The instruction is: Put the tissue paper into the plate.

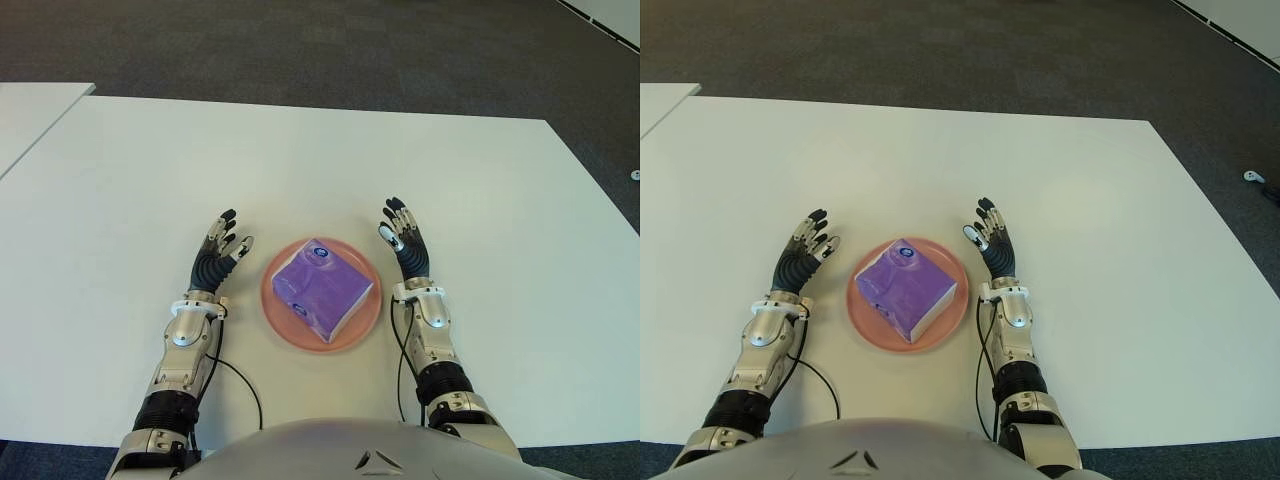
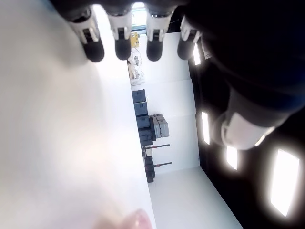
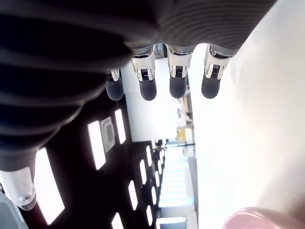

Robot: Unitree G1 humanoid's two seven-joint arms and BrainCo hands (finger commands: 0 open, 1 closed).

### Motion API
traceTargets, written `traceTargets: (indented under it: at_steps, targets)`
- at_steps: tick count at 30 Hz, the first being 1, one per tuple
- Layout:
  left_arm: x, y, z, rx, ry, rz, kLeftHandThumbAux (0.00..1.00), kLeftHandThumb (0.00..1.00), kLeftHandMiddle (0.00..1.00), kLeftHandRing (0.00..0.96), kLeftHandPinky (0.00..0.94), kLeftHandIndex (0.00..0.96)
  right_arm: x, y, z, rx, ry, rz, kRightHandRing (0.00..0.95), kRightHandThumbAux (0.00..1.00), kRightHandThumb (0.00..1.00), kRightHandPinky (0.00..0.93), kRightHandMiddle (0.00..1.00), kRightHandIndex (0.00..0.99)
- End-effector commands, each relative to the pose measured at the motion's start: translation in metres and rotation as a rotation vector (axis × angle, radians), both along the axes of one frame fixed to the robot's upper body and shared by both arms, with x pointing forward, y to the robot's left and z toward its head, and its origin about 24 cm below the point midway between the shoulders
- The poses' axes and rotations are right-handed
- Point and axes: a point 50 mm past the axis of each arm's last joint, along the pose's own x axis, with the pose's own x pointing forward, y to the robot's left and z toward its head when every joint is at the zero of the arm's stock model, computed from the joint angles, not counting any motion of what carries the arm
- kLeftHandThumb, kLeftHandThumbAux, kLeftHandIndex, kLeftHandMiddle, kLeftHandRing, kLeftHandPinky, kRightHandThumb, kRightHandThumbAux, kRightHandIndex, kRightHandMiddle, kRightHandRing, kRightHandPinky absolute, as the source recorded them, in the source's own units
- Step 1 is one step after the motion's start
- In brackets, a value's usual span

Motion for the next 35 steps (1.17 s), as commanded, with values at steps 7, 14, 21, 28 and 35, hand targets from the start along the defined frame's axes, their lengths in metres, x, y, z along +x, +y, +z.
traceTargets:
  at_steps: [7,14,21,28,35]
  targets:
    - [-0.024,0.002,-0.03,-0.015,0.175,0.008,0.599,0.092,0.0,0.0,0.0,0.0,-0.047,-0.015,-0.046,0.0,0.226,-0.022,0.0,0.616,0.0,0.0,0.0,0.0]
    - [-0.024,0.002,-0.03,-0.007,0.169,0.008,0.595,0.087,0.0,0.0,0.0,0.0,-0.055,-0.017,-0.046,-0.026,0.212,-0.04,0.0,0.642,0.0,0.0,0.0,0.0]
    - [-0.023,0.002,-0.03,-0.012,0.169,0.01,0.593,0.09,0.0,0.0,0.0,0.0,-0.058,-0.018,-0.044,-0.037,0.193,-0.048,0.0,0.641,0.0,0.0,0.0,0.0]
    - [-0.021,0.002,-0.029,-0.008,0.17,0.01,0.59,0.093,0.0,0.0,0.0,0.0,-0.06,-0.019,-0.043,-0.048,0.182,-0.056,0.0,0.645,0.0,0.0,0.0,0.0]
    - [-0.022,0.002,-0.026,0.003,0.162,0.011,0.604,0.101,0.0,0.0,0.0,0.0,-0.062,-0.021,-0.042,-0.055,0.182,-0.065,0.0,0.655,0.0,0.0,0.0,0.0]
